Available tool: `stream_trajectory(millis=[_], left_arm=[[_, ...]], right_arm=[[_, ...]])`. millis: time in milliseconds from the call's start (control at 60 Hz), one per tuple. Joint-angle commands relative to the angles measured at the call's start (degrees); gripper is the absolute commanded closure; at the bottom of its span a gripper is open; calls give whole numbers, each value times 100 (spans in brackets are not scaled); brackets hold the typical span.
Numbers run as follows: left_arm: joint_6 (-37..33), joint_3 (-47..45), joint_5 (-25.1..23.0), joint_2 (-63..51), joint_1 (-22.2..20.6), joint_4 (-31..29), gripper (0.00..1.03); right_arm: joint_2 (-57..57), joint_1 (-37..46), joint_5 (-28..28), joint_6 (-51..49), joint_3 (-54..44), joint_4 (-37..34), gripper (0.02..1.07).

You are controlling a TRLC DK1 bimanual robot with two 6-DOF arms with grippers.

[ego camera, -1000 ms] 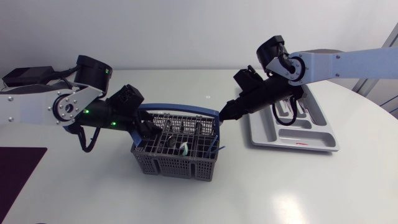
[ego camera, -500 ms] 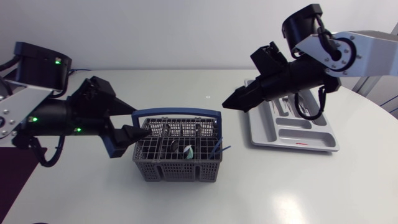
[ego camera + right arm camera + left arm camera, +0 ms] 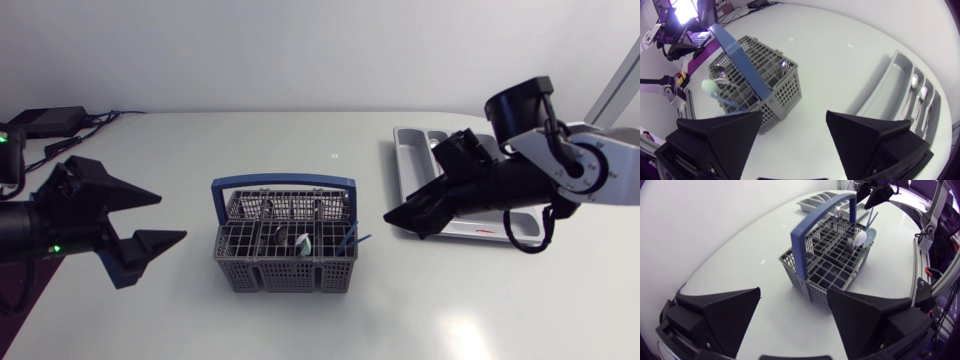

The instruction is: Unload the cutlery basket into the drawer organizer.

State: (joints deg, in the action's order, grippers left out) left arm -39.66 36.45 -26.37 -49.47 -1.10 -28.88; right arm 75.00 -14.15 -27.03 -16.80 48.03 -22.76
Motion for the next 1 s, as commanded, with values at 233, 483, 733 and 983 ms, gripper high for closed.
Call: stream_trajectory(millis=[233, 483, 733, 983], left_arm=[[-288, -234, -8, -1706, -268, 674, 6], [-77, 12, 150, -2207, -663, 1043, 6], [108, 275, 167, -2427, -786, 1175, 6], [143, 302, 229, -2462, -795, 1298, 6]], right_arm=[[849, -606, 303, 150, -189, 756, 71], [1236, -967, 461, 309, 163, 782, 75], [1535, -1046, 523, 405, 541, 809, 75], [1553, -1116, 549, 405, 506, 809, 75]])
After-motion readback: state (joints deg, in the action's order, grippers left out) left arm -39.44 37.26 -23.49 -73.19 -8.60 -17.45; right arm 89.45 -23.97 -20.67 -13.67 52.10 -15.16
